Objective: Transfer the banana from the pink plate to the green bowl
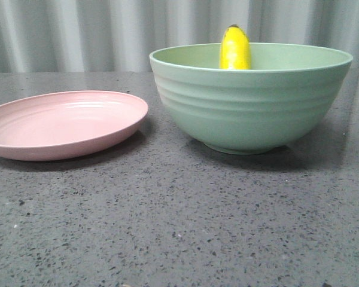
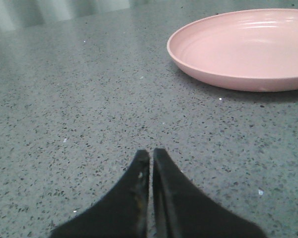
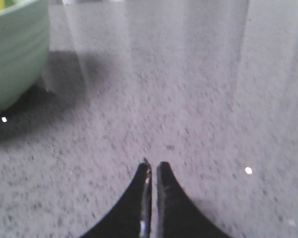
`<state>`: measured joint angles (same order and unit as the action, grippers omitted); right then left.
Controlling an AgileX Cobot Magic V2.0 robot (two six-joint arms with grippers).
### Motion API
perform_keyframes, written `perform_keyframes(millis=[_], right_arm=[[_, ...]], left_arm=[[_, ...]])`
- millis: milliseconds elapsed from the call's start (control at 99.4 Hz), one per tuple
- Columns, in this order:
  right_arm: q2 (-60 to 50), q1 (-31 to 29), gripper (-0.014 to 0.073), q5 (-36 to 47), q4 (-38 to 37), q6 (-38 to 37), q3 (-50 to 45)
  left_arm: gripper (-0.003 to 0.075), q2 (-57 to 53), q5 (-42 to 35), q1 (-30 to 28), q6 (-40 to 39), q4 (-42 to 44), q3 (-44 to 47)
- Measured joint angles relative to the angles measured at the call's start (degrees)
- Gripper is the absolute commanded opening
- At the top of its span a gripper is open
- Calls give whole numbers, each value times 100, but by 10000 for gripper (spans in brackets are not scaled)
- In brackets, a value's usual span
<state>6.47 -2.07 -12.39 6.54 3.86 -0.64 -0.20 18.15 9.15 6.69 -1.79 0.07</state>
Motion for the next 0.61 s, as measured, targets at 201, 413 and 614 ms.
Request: perform_keyframes(millis=[201, 413, 614], right_arm=[[-687, -91, -65, -640, -5, 0, 0], [-708, -91, -65, -651, -14, 0, 0], [-708, -91, -65, -661, -14, 0, 0]], left_arm=[[-20, 0, 0, 0, 0, 0, 0], [-20, 0, 0, 0, 0, 0, 0], [-20, 0, 0, 0, 0, 0, 0]])
